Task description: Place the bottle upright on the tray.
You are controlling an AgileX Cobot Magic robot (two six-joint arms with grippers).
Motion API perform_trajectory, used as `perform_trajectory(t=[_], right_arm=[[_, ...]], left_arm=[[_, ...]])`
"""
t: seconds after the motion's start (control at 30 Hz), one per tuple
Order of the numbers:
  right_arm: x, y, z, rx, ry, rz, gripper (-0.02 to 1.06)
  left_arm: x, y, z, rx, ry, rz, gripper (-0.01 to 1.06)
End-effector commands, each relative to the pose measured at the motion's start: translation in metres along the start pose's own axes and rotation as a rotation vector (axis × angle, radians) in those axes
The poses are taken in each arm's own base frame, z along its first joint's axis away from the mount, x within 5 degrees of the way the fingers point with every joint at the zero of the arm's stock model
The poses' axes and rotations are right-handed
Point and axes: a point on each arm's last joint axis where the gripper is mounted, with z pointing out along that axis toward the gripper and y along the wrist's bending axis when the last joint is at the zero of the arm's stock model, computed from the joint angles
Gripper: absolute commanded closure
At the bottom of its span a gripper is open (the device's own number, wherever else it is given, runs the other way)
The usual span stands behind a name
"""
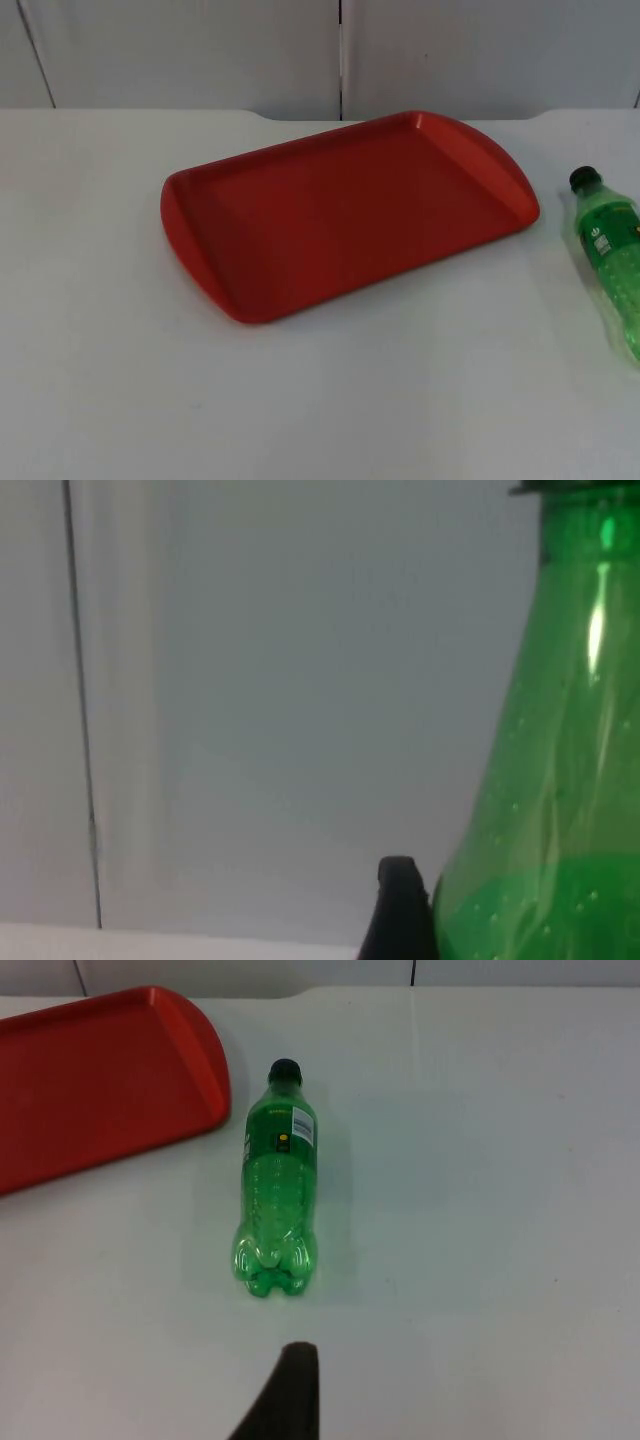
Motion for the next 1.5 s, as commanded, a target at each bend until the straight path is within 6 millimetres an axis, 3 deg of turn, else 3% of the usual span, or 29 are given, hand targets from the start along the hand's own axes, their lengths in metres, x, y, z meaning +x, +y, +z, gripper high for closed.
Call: perform_trajectory(t=[0.0,0.17,0.47,0.67,0.93,1.1,1.17,1.27,1.47], right_arm=[[0.000,0.001,0.000,0.000,-0.006,0.006,0.16],[0.000,0.001,0.000,0.000,-0.006,0.006,0.16],[0.000,0.001,0.000,0.000,-0.006,0.006,0.16],[0.000,0.001,0.000,0.000,-0.006,0.006,0.16],[0.000,0.001,0.000,0.000,-0.006,0.006,0.16],[0.000,0.001,0.000,0.000,-0.006,0.006,0.16],[0.000,0.001,0.000,0.000,-0.006,0.006,0.16],[0.000,0.001,0.000,0.000,-0.006,0.006,0.16],[0.000,0.001,0.000,0.000,-0.006,0.006,0.16]], left_arm=[[-0.002,-0.002,0.000,0.009,-0.051,-0.004,1.05],[0.003,-0.005,0.012,0.017,-0.066,0.040,1.05],[0.033,-0.047,0.054,0.124,-0.143,0.170,1.05],[0.058,-0.062,0.084,0.160,-0.203,0.175,1.05],[0.091,-0.068,0.115,0.216,-0.222,0.203,1.05],[0.129,-0.081,0.137,0.435,-0.277,0.349,1.05],[0.134,-0.083,0.140,0.461,-0.294,0.361,1.05],[0.154,-0.083,0.150,0.494,-0.288,0.364,1.05],[0.175,-0.073,0.163,0.489,-0.259,0.353,1.05]])
